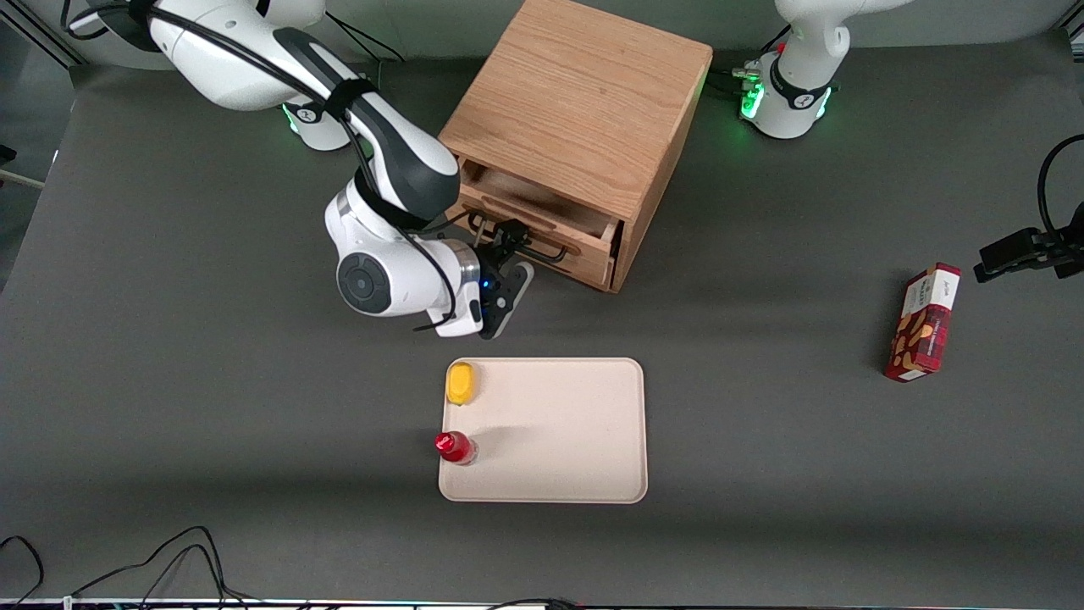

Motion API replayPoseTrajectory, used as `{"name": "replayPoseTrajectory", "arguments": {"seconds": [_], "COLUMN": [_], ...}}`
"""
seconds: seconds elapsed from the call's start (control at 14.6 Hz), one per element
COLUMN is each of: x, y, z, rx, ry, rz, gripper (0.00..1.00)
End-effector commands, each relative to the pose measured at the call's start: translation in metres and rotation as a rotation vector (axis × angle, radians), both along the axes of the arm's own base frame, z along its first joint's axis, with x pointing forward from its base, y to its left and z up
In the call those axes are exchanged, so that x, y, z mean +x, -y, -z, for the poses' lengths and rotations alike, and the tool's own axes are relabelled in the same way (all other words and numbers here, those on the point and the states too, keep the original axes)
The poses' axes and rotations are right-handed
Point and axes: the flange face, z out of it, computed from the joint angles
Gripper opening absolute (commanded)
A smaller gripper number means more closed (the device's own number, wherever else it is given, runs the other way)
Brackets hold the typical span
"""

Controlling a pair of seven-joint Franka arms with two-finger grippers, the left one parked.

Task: Open upper drawer
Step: 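Pull the handle with the right gripper, sliding the drawer outward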

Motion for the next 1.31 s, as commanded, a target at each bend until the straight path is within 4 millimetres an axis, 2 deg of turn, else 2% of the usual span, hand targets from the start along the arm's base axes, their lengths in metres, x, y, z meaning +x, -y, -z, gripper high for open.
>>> {"name": "replayPoseTrajectory", "arguments": {"seconds": [0.0,0.21,0.48,0.82,1.03,1.24], "x": [0.024,0.045,0.063,0.077,0.088,0.089], "y": [0.013,0.039,0.054,0.057,0.067,0.068], "z": [-0.003,-0.008,-0.015,-0.013,-0.020,-0.029], "rx": [-0.007,-0.029,-0.030,-0.023,-0.023,-0.030], "ry": [0.028,0.027,0.030,0.007,0.004,0.018], "rz": [0.006,0.037,0.058,0.052,0.058,0.065], "gripper": [1.00,1.00,1.00,1.00,1.00,1.00]}}
